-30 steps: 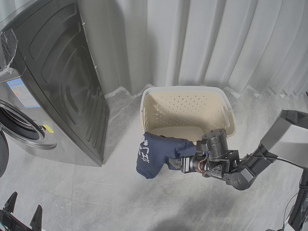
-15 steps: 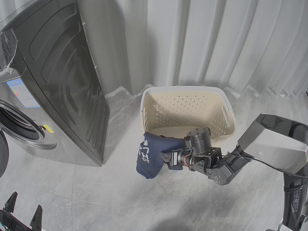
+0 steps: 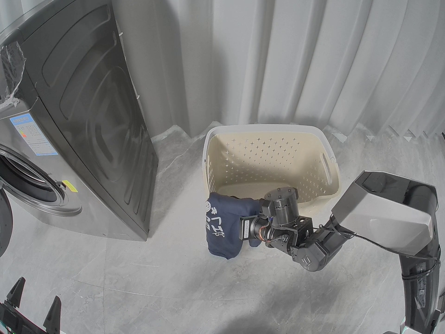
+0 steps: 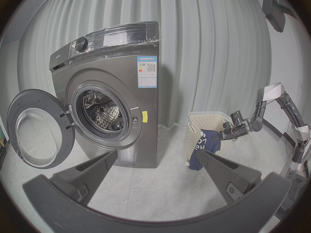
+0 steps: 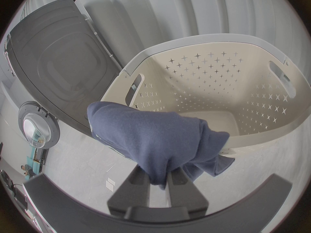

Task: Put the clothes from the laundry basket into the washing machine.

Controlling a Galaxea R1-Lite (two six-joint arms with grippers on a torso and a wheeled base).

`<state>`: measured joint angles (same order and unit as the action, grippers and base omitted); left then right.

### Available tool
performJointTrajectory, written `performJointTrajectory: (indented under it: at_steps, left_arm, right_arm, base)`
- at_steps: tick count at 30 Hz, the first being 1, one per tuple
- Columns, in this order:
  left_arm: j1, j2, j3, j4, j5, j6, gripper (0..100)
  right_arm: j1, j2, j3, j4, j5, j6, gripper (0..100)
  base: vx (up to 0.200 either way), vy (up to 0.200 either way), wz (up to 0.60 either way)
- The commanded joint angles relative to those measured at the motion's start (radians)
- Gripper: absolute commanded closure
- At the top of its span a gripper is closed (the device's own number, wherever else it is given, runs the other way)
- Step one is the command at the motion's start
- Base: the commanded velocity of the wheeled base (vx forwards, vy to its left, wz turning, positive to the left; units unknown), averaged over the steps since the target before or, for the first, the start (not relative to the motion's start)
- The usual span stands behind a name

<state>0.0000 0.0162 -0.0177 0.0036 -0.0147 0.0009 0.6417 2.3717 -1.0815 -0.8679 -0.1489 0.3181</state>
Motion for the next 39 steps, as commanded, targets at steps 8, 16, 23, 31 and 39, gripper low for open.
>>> performJointTrajectory:
  at_steps: [8, 16, 23, 31, 39]
  left_arm:
    - [0.000, -0.015, 0.015, -0.001, 0.001, -0.004, 0]
    - [0.000, -0.015, 0.015, -0.001, -0.001, 0.001, 0]
    - [0.000, -0.015, 0.015, -0.001, -0.001, 0.004, 0]
    - [0.000, -0.015, 0.015, -0.001, -0.001, 0.001, 0]
    - [-0.002, -0.015, 0.013, 0.004, -0.001, -0.001, 0]
  right_arm:
    - [0.007, -0.336, 0.252, -0.020, 0.005, -0.004, 100]
    - [0.007, -0.802, 0.512, -0.022, 0.035, -0.050, 100]
    - [0.012, -1.017, 0.603, -0.008, 0.083, -0.063, 100]
    - [-0.004, -1.028, 0.617, -0.013, 0.106, -0.109, 100]
    - [0.003, -1.029, 0.637, -0.013, 0.106, -0.111, 100]
  base:
    - [0.000, 0.000, 0.00]
    - [0.000, 0.000, 0.00]
    - [0.000, 0.000, 0.00]
    - [-0.150, 0.000, 0.00]
    - [0.000, 0.000, 0.00]
